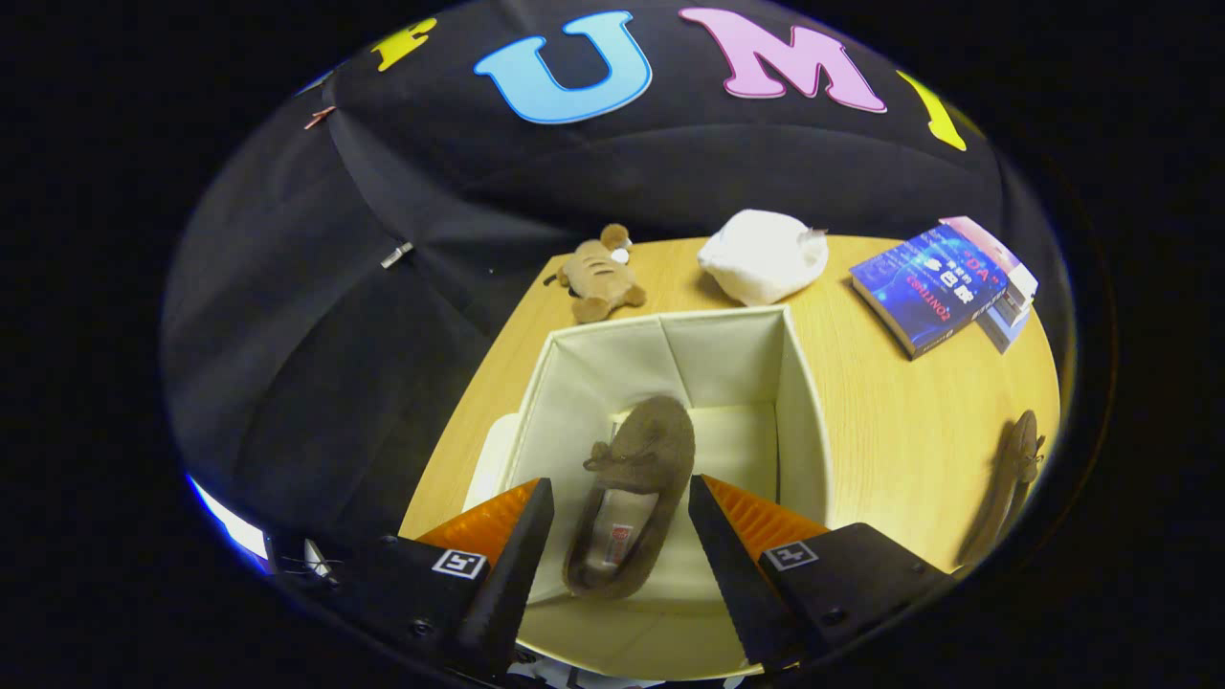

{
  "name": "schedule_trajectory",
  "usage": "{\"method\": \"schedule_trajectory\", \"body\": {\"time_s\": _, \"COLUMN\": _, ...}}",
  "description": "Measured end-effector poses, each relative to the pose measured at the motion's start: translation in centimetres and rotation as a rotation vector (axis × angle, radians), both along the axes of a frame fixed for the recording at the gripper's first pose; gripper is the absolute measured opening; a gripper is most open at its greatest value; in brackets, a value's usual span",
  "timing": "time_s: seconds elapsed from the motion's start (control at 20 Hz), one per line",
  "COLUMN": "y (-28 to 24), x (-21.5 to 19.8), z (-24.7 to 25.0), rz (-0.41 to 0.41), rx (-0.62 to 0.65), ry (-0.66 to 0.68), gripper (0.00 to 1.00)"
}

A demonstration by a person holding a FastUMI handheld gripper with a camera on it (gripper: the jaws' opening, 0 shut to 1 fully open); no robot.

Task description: Open the storage box then place both shoes into the box .Put the left shoe in first, then the right shoe, with the right side of both shoes facing outward in a uniform manner.

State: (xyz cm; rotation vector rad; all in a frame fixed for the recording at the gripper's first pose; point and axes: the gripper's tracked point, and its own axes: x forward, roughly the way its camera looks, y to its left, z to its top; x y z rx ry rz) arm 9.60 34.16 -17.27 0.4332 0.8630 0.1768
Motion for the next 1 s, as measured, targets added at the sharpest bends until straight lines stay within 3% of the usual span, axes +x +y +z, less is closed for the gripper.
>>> {"method": "schedule_trajectory", "body": {"time_s": 0.3, "y": -8.5, "x": -2.2, "z": 5.4, "rz": -0.05, "rx": -0.009, "ry": -0.127, "gripper": 0.89}}
{"method": "schedule_trajectory", "body": {"time_s": 0.45, "y": -15.4, "x": -4.0, "z": 5.4, "rz": -0.096, "rx": -0.085, "ry": -0.156, "gripper": 0.89}}
{"method": "schedule_trajectory", "body": {"time_s": 0.65, "y": -25.4, "x": -7.6, "z": 2.9, "rz": -0.203, "rx": -0.199, "ry": -0.145, "gripper": 0.89}}
{"method": "schedule_trajectory", "body": {"time_s": 1.0, "y": -39.2, "x": -14.9, "z": -5.0, "rz": -0.369, "rx": -0.358, "ry": -0.008, "gripper": 0.89}}
